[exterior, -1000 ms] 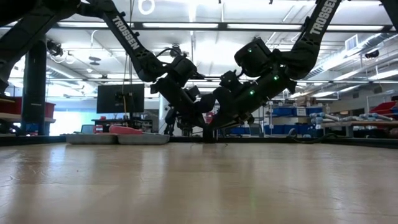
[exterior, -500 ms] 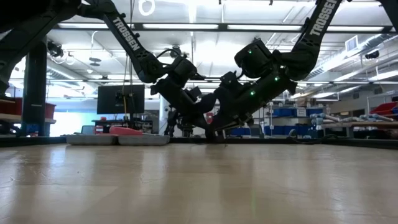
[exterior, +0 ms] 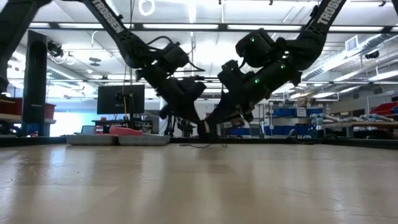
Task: Coil cords
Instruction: Coil the black wire onto the spool
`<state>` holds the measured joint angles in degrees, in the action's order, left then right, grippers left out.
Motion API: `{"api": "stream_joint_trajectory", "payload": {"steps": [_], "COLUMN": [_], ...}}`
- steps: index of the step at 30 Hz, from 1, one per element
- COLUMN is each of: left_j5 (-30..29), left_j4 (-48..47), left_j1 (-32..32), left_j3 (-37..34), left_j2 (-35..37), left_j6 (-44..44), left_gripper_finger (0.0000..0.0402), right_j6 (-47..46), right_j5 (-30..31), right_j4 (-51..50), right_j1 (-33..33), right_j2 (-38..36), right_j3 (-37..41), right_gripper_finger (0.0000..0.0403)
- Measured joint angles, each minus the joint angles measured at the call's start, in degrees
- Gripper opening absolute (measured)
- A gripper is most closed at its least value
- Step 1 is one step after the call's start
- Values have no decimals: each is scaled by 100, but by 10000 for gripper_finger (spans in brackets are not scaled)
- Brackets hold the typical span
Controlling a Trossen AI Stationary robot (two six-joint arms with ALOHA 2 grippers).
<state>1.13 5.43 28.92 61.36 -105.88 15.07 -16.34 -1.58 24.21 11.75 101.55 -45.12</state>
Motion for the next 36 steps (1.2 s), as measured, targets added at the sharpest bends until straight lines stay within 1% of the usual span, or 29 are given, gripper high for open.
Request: {"api": "stream_joint_trajectory", "payload": {"steps": [2,7,10,12,16,18,20,24,30,36], "left_j5": [-19,-89,-427,-717,-1032,-1142,-1198,-1223,-1248,-1248], "left_j4": [24,281,444,460,419,471,423,443,440,444], "left_j1": [-84,-447,-701,-869,-1212,-1333,-1448,-1627,-1658,-1658], "left_j3": [-363,-1438,-2072,-2442,-3024,-3192,-3334,-3429,-3431,-3431], "left_j2": [271,1239,1873,2308,2944,3130,3279,3333,3335,3333], "left_j6": [41,333,577,744,1057,1210,1279,1367,1363,1269], "left_gripper_finger": [0,0,0,0,0,0,0,0,0,0], "right_j6": [-3,-11,-7,5,11,69,92,96,102,406], "right_j5": [0,0,82,324,1043,1213,1246,1250,1248,1154], "right_j4": [12,267,498,579,568,579,630,722,790,793], "right_j1": [-136,-599,-944,-1156,-1399,-1408,-1393,-1258,-918,-738], "right_j2": [-30,-34,-39,-41,-41,-41,-43,-76,-85,-85], "right_j3": [-1,-1,-1,-1,2,2,2,1,2,2], "right_gripper_finger": [38,38,38,36,32,31,31,31,29,38]}}
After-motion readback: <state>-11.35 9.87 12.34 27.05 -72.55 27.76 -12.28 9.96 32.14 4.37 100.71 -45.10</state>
